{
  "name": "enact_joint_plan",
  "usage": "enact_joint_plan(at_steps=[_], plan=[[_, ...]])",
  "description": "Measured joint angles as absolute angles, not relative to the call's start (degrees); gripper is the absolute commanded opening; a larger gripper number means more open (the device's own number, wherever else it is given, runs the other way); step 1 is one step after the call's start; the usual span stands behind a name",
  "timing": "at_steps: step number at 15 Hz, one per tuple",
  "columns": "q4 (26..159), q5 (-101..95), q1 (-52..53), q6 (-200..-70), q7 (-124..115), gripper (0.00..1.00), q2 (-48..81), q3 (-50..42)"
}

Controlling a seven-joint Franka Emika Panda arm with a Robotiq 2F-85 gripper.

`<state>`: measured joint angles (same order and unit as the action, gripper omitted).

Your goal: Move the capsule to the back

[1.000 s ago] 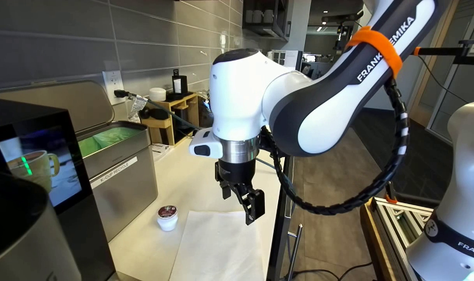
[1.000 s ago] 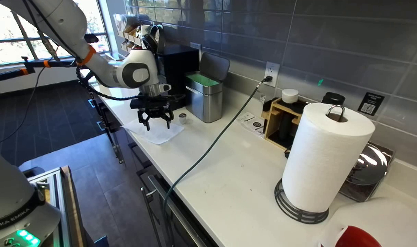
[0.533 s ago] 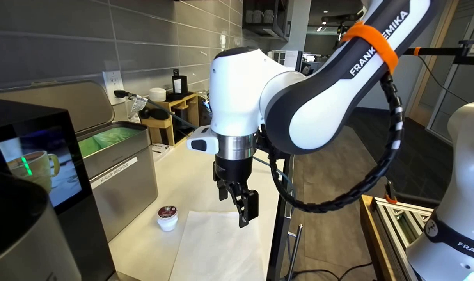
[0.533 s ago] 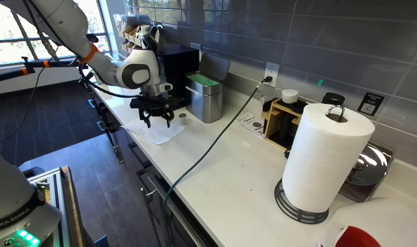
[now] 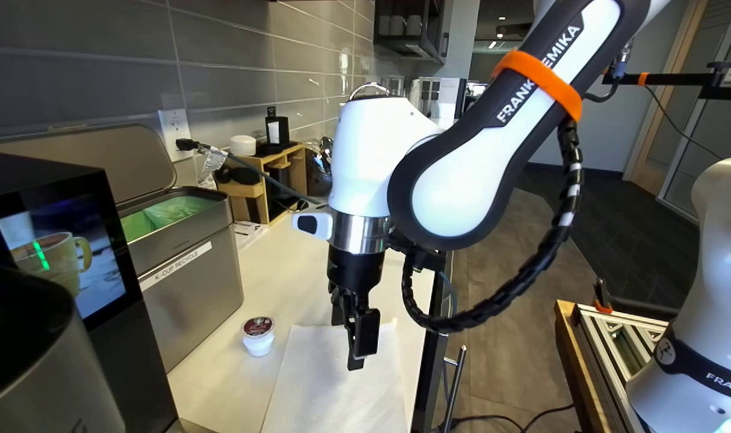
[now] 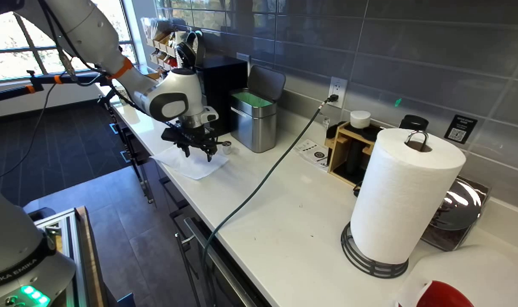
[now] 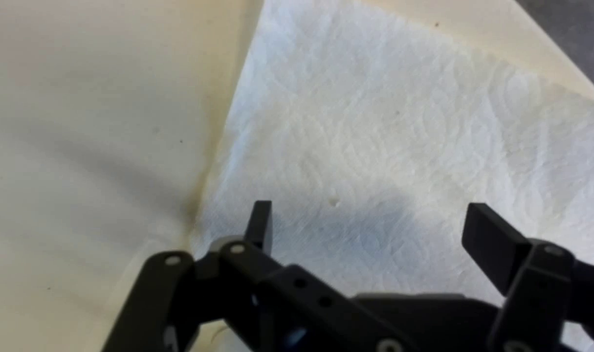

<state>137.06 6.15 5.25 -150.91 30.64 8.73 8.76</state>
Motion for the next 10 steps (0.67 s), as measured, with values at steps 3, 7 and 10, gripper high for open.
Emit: enact_joint_plan(at_steps=[3, 7, 10], plan=[[137.75, 5.75, 5.30, -153.96, 29.88, 1.00, 10.70, 9.01], [137.98, 2.16, 5.55, -155.90, 25.20, 0.86, 13.18, 8.99], [137.48, -1.10, 5.62, -155.86, 21.47, 0.59, 13.56, 8.96]])
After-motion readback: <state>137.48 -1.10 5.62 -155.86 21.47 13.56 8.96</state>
